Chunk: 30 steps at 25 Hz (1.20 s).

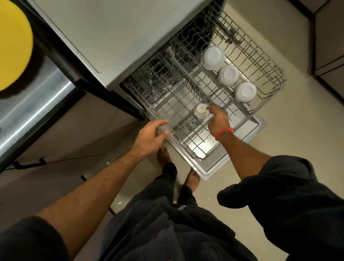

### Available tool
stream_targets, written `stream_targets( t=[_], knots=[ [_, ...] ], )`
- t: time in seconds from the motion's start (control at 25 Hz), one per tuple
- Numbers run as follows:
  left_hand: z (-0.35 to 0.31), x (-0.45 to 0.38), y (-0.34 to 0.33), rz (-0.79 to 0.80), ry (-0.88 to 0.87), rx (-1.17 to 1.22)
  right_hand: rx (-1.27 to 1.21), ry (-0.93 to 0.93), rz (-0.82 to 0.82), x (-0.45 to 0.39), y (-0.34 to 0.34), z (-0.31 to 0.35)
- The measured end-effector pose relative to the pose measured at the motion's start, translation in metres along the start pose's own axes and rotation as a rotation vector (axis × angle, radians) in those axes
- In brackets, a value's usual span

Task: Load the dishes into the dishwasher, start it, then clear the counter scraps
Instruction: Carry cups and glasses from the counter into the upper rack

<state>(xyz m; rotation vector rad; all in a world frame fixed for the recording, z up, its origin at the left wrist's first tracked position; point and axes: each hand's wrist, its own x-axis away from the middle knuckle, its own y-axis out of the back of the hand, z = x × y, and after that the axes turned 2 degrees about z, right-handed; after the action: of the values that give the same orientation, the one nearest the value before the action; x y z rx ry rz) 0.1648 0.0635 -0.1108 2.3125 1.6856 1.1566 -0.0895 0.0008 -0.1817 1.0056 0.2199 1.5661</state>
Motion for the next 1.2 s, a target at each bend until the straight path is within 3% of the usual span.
stream_targets(
  t=[0.2,0.6,1.04,1.2],
  knots=[
    [-0.005,0.042,-0.002,-0.189,-0.04,0.018,-0.208,0.167,0.107,0.045,-0.001,0.03],
    [0.039,0.167,0.044,-0.663,0.047,0.092,-0.279,0.544,0.409,0.138,-0.056,0.169],
    [0.167,0.293,0.15,-1.097,0.142,0.33,-0.223,0.774,0.731,0.247,-0.212,0.344],
    [0.234,0.314,0.222,-1.142,0.16,0.341,-0.239,0.759,0.782,0.268,-0.28,0.41]
  ],
)
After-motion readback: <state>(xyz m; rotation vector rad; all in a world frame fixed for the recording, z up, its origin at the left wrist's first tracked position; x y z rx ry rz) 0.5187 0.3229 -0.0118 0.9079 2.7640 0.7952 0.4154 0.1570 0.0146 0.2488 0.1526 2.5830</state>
